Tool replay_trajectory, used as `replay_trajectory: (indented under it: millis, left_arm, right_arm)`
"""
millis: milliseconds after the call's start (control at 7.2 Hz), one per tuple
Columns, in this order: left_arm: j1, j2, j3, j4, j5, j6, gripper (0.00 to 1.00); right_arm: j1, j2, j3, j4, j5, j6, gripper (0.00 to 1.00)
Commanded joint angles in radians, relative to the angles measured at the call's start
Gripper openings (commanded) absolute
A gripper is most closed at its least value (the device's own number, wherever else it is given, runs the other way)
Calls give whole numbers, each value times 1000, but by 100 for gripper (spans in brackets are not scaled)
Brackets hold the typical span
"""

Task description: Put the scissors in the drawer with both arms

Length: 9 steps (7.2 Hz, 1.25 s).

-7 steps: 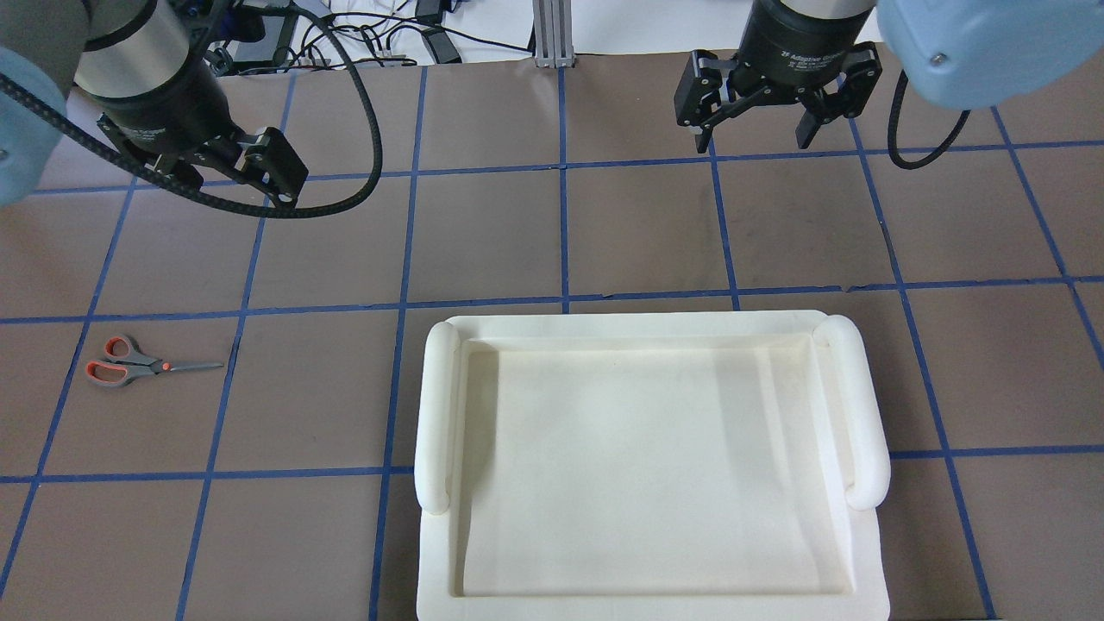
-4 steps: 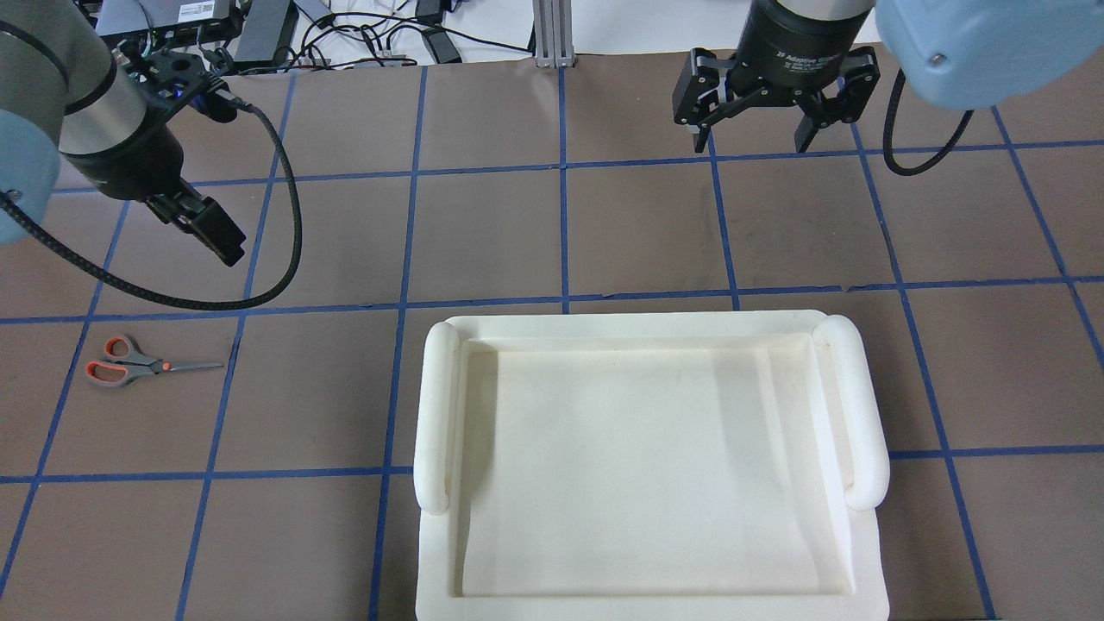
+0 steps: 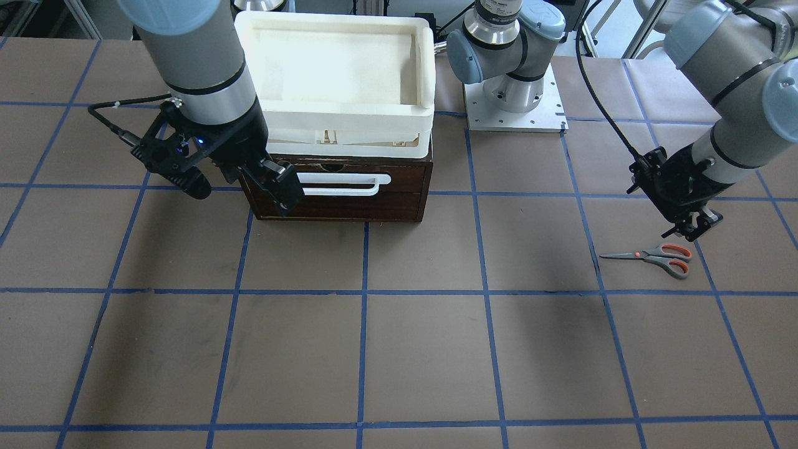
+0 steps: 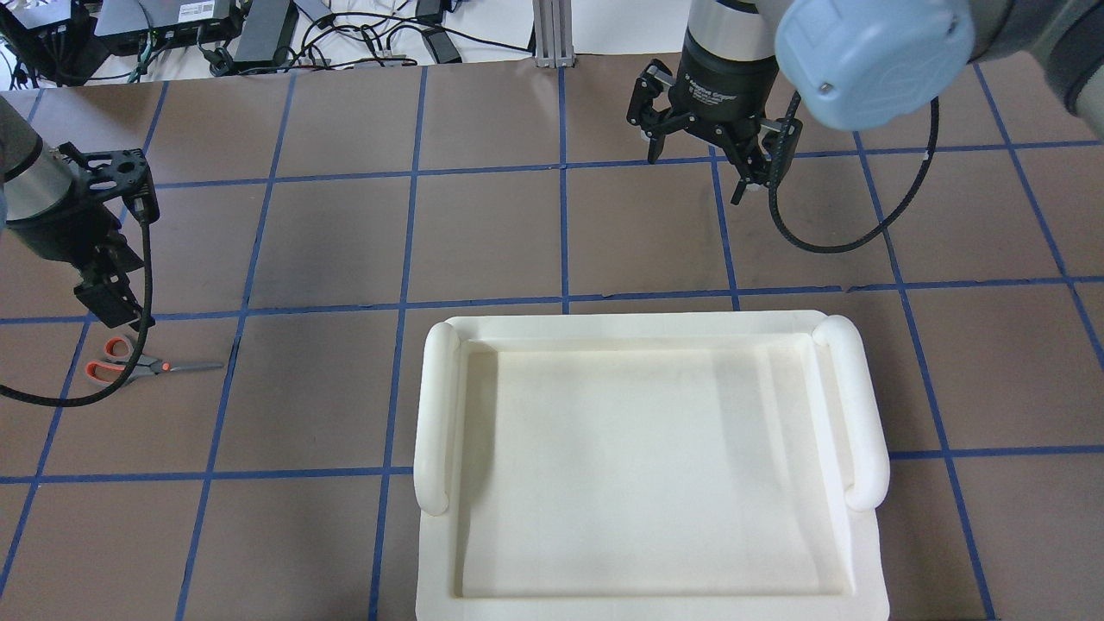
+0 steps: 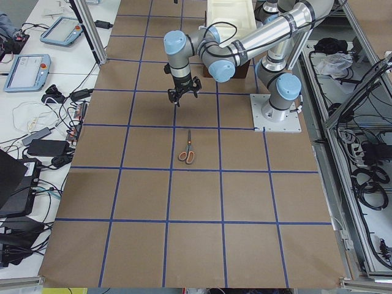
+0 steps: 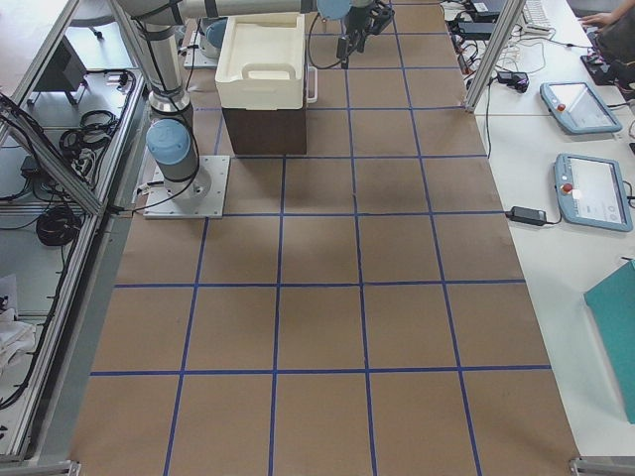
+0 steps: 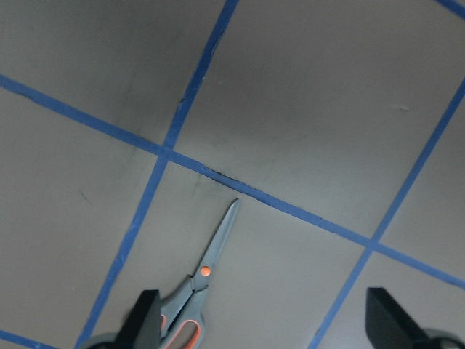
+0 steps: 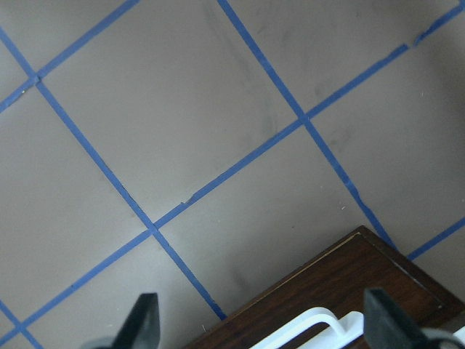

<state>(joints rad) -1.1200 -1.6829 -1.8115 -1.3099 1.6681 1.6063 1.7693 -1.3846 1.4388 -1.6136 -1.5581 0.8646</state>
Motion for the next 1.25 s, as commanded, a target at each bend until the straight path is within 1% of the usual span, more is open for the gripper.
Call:
replay_trajectory:
  millis: [0, 139, 278, 417, 556, 694, 972, 1111]
  left_arm:
    - [76, -67, -83, 207, -8, 249, 100]
    - [139, -96, -110, 275, -10, 377, 100]
    - [190, -125, -115, 294, -22, 477, 100]
    - [213, -159, -126, 331, -33, 524, 100]
    - [220, -181, -188, 471, -34, 579, 100]
    - [241, -207, -247, 603, -37, 636, 100]
    - [276, -239, -255, 620, -115, 719, 100]
    - [278, -244, -261, 620, -117, 721, 100]
  right_arm:
    - [77, 68, 0, 1, 1, 263, 100]
    - [94, 88, 3, 11, 1, 343, 100]
    - [99, 108, 12, 12, 1, 403, 100]
    - [113, 128, 14, 12, 6, 466, 100]
    - [116, 145, 15, 17, 67, 531, 100]
    - [116, 157, 15, 58, 76, 575, 100]
    - [116, 179, 15, 95, 70, 588, 100]
    - [116, 199, 15, 95, 73, 617, 100]
